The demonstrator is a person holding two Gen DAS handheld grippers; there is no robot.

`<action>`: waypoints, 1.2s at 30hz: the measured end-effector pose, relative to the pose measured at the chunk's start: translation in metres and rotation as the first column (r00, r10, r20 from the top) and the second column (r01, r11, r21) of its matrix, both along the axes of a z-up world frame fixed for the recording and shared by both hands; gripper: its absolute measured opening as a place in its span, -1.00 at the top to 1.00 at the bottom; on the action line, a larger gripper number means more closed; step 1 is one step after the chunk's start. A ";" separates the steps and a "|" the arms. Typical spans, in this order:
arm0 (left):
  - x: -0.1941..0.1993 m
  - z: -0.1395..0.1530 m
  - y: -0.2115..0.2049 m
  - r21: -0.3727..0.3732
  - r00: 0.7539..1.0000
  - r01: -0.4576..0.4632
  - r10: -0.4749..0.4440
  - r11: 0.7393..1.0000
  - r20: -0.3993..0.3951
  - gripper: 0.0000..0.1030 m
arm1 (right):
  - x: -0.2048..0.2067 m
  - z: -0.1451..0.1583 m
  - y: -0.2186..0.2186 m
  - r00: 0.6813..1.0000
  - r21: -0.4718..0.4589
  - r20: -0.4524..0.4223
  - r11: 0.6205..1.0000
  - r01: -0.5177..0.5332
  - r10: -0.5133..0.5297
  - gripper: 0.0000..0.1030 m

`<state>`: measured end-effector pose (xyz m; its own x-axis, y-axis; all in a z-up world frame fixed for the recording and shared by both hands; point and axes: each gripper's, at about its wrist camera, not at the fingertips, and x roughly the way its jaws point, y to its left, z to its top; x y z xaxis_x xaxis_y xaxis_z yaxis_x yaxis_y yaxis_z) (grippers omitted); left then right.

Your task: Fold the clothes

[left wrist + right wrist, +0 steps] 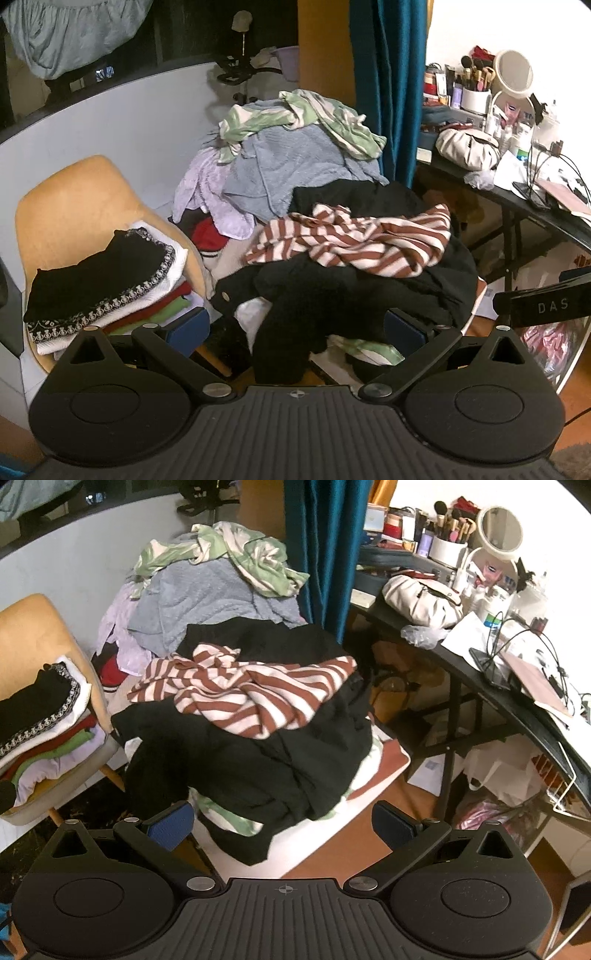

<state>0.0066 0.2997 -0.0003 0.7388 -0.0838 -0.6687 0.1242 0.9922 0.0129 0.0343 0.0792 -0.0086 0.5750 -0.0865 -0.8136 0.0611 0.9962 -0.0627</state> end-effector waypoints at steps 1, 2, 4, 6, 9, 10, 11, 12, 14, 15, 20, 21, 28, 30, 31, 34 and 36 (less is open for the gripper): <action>0.004 -0.001 0.008 -0.007 1.000 -0.002 0.002 1.000 -0.004 -0.99 | 0.003 0.000 0.007 1.000 -0.006 -0.002 1.000 -0.004 0.004 -0.99; 0.008 -0.001 0.016 -0.016 1.000 -0.006 0.006 1.000 -0.008 -0.99 | 0.005 0.000 0.015 1.000 -0.013 -0.004 1.000 -0.008 0.007 -0.99; 0.015 -0.002 0.031 -0.036 1.000 -0.013 0.013 0.999 -0.013 -0.99 | 0.012 0.001 0.030 1.000 -0.028 -0.002 1.000 -0.013 0.013 -0.99; 0.024 -0.003 0.046 -0.052 1.000 -0.019 0.019 0.998 -0.018 -0.99 | 0.019 0.001 0.046 1.000 -0.043 -0.004 0.999 -0.016 0.016 -0.99; 0.034 -0.007 0.062 -0.067 0.999 -0.014 0.012 0.998 -0.039 -0.99 | 0.027 -0.002 0.065 0.999 -0.062 -0.023 0.998 -0.026 0.025 -0.99; 0.037 -0.009 0.066 -0.067 0.999 -0.012 0.009 0.998 -0.045 -0.99 | 0.029 -0.003 0.071 0.999 -0.068 -0.029 0.997 -0.032 0.030 -0.99; 0.040 -0.011 0.070 -0.069 0.999 -0.010 0.007 0.998 -0.050 -0.99 | 0.032 -0.005 0.077 0.999 -0.075 -0.033 0.997 -0.037 0.034 -0.99; 0.042 -0.012 0.074 -0.073 0.998 -0.009 0.005 0.997 -0.055 -0.99 | 0.035 -0.006 0.081 0.999 -0.079 -0.037 0.996 -0.039 0.036 -0.99; 0.047 -0.016 0.080 -0.080 0.998 -0.007 0.002 0.997 -0.069 -0.99 | 0.039 -0.009 0.088 0.998 -0.078 -0.048 0.996 -0.044 0.040 -0.99; 0.049 -0.017 0.083 -0.081 0.997 -0.007 0.000 0.997 -0.076 -0.99 | 0.041 -0.011 0.091 0.998 -0.077 -0.053 0.996 -0.045 0.041 -0.99; 0.053 -0.021 0.090 -0.070 0.996 -0.007 0.001 0.998 -0.093 -0.99 | 0.045 -0.018 0.096 0.996 -0.057 -0.072 0.997 -0.047 0.043 -0.99; 0.053 -0.021 0.091 -0.066 0.996 -0.008 0.002 0.998 -0.094 -0.99 | 0.045 -0.019 0.096 0.996 -0.053 -0.073 0.997 -0.050 0.046 -0.99; 0.053 -0.019 0.087 -0.045 0.996 0.003 -0.007 0.999 -0.093 -0.99 | 0.047 -0.021 0.092 0.996 -0.023 -0.076 0.998 -0.050 0.048 -0.99; 0.052 -0.017 0.084 -0.035 0.996 0.006 -0.009 0.999 -0.087 -0.99 | 0.048 -0.020 0.090 0.996 -0.017 -0.071 0.998 -0.054 0.052 -0.99; 0.051 -0.016 0.082 -0.030 0.996 0.007 -0.009 1.000 -0.083 -0.99 | 0.048 -0.020 0.089 0.996 -0.015 -0.068 0.998 -0.057 0.056 -0.99; 0.051 -0.015 0.080 -0.031 0.996 -0.008 0.005 0.999 -0.085 -0.99 | 0.049 -0.017 0.087 0.996 -0.008 -0.058 0.998 -0.067 0.067 -0.99; 0.051 -0.015 0.079 -0.035 0.996 -0.021 0.018 0.999 -0.084 -0.99 | 0.050 -0.016 0.085 0.996 -0.004 -0.052 0.997 -0.074 0.074 -0.99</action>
